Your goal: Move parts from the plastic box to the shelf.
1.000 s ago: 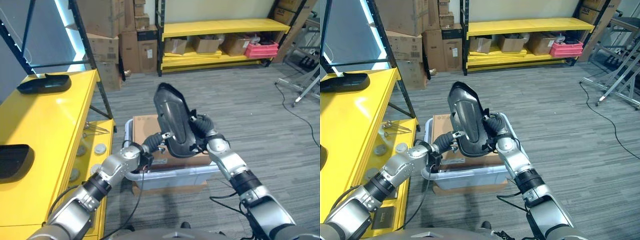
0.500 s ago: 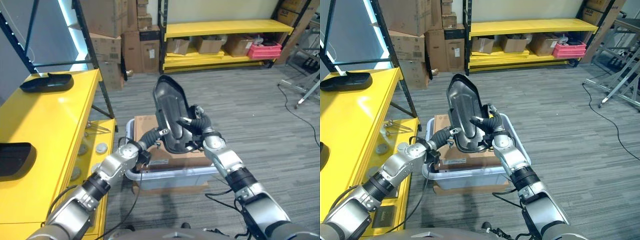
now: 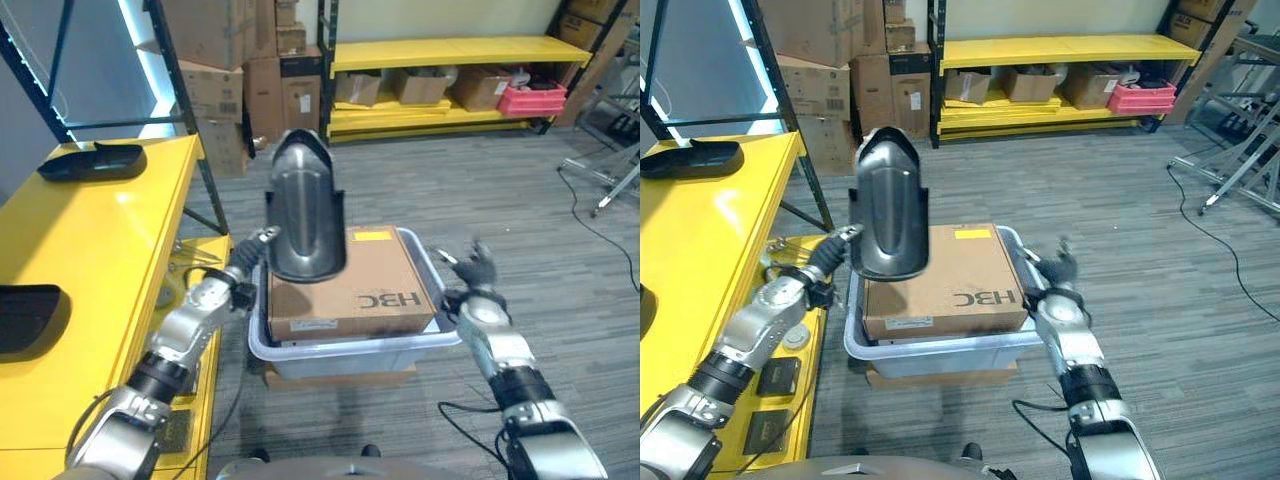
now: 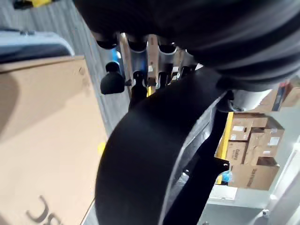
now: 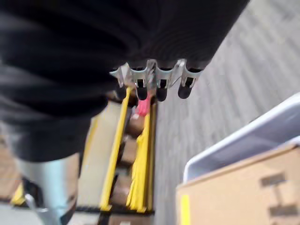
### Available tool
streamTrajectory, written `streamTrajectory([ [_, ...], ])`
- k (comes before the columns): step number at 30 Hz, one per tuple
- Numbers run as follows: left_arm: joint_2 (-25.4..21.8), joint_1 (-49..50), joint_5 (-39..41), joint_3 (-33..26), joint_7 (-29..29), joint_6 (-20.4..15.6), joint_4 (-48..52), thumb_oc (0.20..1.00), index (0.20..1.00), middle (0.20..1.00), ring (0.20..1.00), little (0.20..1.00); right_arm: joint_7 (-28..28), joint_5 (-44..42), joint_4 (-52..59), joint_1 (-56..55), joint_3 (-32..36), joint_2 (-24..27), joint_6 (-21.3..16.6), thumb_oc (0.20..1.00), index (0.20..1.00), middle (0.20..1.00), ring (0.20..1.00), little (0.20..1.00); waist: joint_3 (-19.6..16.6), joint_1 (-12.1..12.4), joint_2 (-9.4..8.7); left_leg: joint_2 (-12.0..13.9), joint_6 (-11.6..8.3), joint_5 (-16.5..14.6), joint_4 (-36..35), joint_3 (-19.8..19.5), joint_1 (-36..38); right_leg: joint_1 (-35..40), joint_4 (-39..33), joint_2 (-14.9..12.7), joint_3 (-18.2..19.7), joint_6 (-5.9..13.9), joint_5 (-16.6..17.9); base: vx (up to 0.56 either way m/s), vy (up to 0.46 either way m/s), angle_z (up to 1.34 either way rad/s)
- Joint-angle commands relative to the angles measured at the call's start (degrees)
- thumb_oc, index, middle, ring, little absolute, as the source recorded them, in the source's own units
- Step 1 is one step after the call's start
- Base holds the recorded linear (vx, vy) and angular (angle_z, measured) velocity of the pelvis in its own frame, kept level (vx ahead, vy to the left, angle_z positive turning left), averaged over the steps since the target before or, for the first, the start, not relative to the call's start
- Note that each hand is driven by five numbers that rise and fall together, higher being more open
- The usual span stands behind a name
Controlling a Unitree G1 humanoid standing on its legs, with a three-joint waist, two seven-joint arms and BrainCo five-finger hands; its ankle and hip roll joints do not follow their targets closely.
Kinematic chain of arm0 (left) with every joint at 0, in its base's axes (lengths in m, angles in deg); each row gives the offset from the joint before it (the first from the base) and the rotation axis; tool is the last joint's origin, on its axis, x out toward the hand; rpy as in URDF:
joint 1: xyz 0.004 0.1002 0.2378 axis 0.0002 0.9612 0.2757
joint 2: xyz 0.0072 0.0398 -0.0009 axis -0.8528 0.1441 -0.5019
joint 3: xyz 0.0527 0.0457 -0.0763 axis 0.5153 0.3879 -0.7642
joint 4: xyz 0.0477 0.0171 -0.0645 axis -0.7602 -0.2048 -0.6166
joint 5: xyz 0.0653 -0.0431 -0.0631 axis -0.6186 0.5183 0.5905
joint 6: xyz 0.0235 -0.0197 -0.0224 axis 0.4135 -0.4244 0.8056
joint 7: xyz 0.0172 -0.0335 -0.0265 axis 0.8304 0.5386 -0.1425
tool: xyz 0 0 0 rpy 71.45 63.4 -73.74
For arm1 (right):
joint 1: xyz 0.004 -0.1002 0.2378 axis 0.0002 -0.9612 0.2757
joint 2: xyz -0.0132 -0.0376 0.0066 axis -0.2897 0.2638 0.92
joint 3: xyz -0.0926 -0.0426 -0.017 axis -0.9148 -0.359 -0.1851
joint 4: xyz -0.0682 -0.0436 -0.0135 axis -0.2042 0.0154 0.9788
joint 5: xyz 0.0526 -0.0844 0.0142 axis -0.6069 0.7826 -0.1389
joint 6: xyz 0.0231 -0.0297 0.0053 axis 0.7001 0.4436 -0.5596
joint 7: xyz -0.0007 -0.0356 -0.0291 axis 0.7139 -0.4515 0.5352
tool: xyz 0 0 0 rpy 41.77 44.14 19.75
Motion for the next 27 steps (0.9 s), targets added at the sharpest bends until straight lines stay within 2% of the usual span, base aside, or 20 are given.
streamTrajectory([
  [1,-0.1,-4.2,-0.4,-2.4,-1.0,-8.6,2.5,0.2,0.2,0.2,0.2,0.2,-2.8,-4.6,-0.4,0.2,2.4,2.9,-4.8,1.0,1.0,1.0,1.0,1.0,-1.9,0.6,1.1,0.5,0.85,-2.7,3.4,-0.5,-1.7,1.4,3.4,-0.7,-1.8,3.98,-4.7,-0.01,0.007,-0.04],
  [4,-0.9,-3.0,0.5,-4.3,-1.0,-9.1,3.0,0.2,0.2,0.2,0.2,0.2,-1.7,-5.3,-3.2,-3.0,5.2,2.7,-4.8,1.0,1.0,1.0,1.0,1.0,-1.9,0.2,1.08,0.6,0.85,-2.7,3.4,-0.1,-1.7,1.2,3.5,-0.8,-1.6,4.04,-4.7,-0.01,0.008,-0.06],
  [9,-1.5,-1.4,0.2,-7.9,-1.3,-9.5,4.3,0.2,0.2,0.2,0.2,0.2,2.3,-5.3,-13.7,-8.1,6.8,-0.2,-0.7,1.0,1.0,1.0,1.0,1.0,-1.9,-0.5,0.85,0.6,0.8,-2.8,3.6,0.2,-2.2,0.5,3.7,-0.8,-1.3,4.01,-4.6,-0.01,0.004,-0.02],
  [15,-1.3,-0.5,-0.9,-9.9,-0.9,-9.9,5.1,0.2,0.2,0.2,0.2,0.2,6.6,-0.3,-25.1,-11.0,2.5,-5.3,1.6,1.0,1.0,1.0,1.0,1.0,-1.6,0.2,0.88,-0.2,1.16,-3.0,3.5,-0.8,-2.9,0.1,3.8,-1.0,-1.0,3.99,-4.4,-0.01,0.003,-0.01],
  [21,-2.3,2.3,-2.2,-12.3,1.2,-10.3,7.1,0.2,0.2,0.2,0.2,0.2,9.6,6.0,-30.5,-12.8,-0.6,-7.4,0.1,1.0,1.0,1.0,1.0,1.0,-1.2,2.2,1.35,-1.9,2.42,-3.4,4.0,-3.7,-4.5,-1.4,6.8,-2.0,-0.7,4.57,-4.8,-0.02,0.007,0.0],
  [23,-3.6,3.4,-2.1,-12.6,1.8,-11.3,8.4,0.2,0.2,0.2,0.2,0.2,10.5,6.7,-30.3,-13.9,-0.8,-7.1,-1.5,1.0,1.0,1.0,1.0,1.0,-0.2,1.9,1.77,-2.3,3.56,-3.7,4.9,-6.7,-5.0,-3.2,12.0,-2.3,3.5,4.78,-5.4,-0.07,-0.078,0.02],
  [24,-3.9,3.3,-2.1,-12.4,2.3,-12.0,8.6,0.2,0.2,0.2,0.2,0.2,10.7,6.6,-30.4,-14.5,-0.5,-7.0,-2.4,1.0,1.0,1.0,1.0,1.0,0.1,1.4,1.9,-2.3,3.77,-3.7,5.2,-8.5,-5.4,-3.6,12.6,-1.7,5.9,4.37,-6.4,-0.05,-0.083,0.12],
  [25,-3.9,3.3,-2.1,-12.3,2.3,-12.1,8.6,0.2,0.2,0.2,0.2,0.2,10.9,6.8,-30.4,-14.6,-0.4,-6.9,-2.5,1.0,1.0,1.0,1.0,1.0,0.1,1.2,1.92,-2.4,3.76,-3.7,5.3,-9.0,-5.4,-3.6,12.7,-1.5,6.2,4.25,-6.6,-0.05,-0.162,0.71],
  [26,-4.5,2.4,-1.7,-11.5,1.5,-13.3,8.4,0.2,0.2,0.2,0.2,0.2,12.1,8.5,-31.0,-16.4,0.0,-6.6,-4.4,1.0,1.0,1.0,1.0,1.0,0.5,0.1,2.04,-2.6,3.76,-3.4,5.2,-12.3,-5.8,-3.3,12.0,0.3,9.5,3.3,-8.1,-0.03,-0.15,1.21],
  [27,-4.6,2.1,-1.5,-11.4,1.4,-13.2,8.4,0.2,0.2,0.2,0.2,0.2,12.6,9.0,-31.3,-16.7,-0.1,-6.5,-4.7,1.0,1.0,1.0,1.0,1.0,0.6,-0.2,1.99,-2.5,3.63,-3.3,5.1,-12.9,-5.9,-3.0,11.7,0.7,9.6,3.04,-8.4,-0.05,-0.217,1.72],
])
